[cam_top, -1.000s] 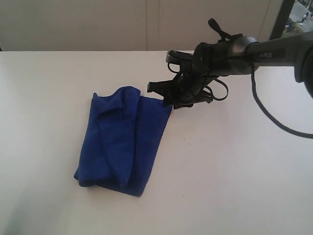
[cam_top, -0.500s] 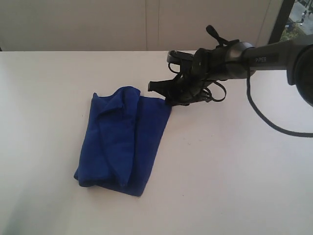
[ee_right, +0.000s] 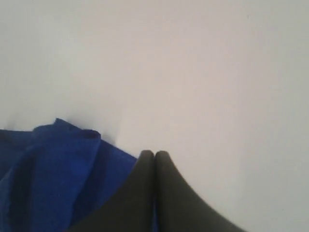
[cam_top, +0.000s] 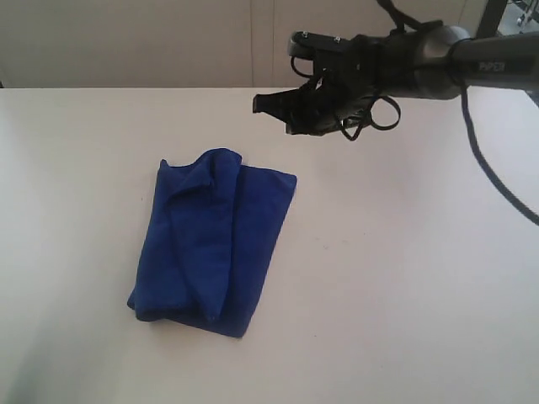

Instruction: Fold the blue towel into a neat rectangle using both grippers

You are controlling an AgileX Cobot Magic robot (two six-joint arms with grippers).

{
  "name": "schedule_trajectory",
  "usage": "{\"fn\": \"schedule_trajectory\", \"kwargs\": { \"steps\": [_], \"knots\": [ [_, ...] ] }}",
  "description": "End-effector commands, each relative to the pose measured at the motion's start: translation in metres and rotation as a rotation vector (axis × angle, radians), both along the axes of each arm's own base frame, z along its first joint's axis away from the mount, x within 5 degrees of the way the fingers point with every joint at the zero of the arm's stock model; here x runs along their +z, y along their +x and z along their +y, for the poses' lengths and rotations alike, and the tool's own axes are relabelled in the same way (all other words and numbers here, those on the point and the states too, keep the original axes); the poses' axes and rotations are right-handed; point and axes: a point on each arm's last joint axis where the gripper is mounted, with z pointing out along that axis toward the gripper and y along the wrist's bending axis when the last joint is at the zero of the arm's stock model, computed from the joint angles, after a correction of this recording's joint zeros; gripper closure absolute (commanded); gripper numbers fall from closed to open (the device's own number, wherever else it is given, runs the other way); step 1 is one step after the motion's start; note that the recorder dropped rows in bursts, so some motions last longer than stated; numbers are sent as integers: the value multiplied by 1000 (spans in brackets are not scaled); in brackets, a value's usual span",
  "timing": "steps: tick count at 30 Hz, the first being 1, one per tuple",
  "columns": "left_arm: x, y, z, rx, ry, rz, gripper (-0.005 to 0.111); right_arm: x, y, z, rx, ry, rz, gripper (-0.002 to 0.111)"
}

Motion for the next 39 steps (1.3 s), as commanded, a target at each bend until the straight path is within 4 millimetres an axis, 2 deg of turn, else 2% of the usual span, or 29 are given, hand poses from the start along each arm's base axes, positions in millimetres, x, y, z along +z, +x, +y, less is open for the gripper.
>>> {"fn": "schedule_trajectory", "kwargs": {
  "steps": [1,4,8,12,23,30,39],
  "knots": [
    [-1,0,0,7,-7,1,107,5,-3,-2,25,-36,13,108],
    [-1,0,0,7,-7,1,107,-15,-4,-2,31,-62,92,105],
    [-1,0,0,7,-7,1,107,-43,-3,-1,33,-89,157,84],
    [-1,0,0,7,-7,1,107,-49,-1,0,29,-86,149,68],
    [-1,0,0,7,-7,1,107,-76,-3,2,30,-101,205,67],
    [-1,0,0,7,-7,1,107,-78,-10,16,65,-108,207,67],
    [-1,0,0,7,-7,1,107,-83,-10,16,65,-113,224,67]
  ]
}}
